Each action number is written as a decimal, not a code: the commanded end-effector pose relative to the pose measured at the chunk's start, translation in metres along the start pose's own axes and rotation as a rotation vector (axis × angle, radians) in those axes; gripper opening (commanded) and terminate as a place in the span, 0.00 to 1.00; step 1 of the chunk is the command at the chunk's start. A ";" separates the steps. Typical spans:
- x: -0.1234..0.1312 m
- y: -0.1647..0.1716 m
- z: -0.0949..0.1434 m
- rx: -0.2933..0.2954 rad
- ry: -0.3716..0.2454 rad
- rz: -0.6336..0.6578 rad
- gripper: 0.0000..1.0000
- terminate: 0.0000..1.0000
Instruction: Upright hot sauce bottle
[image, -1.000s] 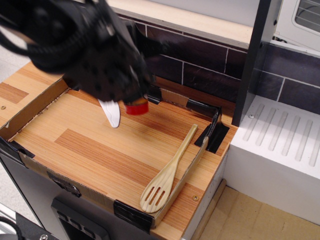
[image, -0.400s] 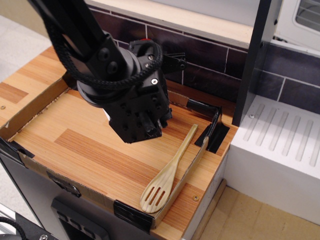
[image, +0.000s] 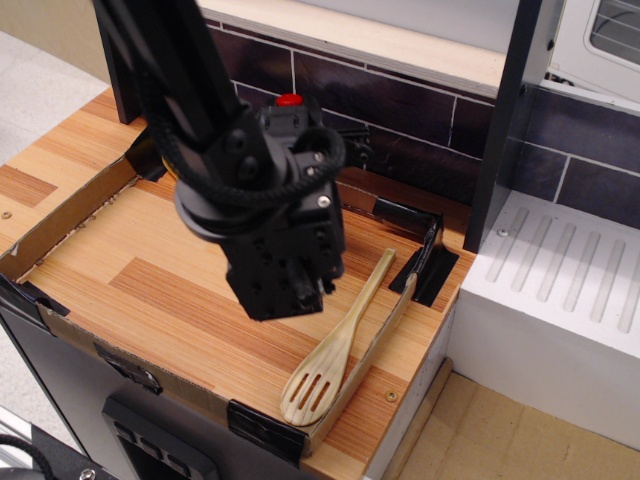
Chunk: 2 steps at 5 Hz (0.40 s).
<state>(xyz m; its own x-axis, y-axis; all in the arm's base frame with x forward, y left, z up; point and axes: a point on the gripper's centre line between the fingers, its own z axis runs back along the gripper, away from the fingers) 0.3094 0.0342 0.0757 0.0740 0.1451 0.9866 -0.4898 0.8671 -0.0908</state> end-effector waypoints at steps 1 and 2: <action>0.007 0.000 0.012 -0.009 0.066 0.043 1.00 0.00; 0.010 -0.001 0.018 -0.015 0.088 0.049 1.00 0.00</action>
<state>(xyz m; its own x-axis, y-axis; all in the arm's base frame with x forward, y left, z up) 0.2972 0.0271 0.0792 0.1653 0.2351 0.9578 -0.4930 0.8608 -0.1262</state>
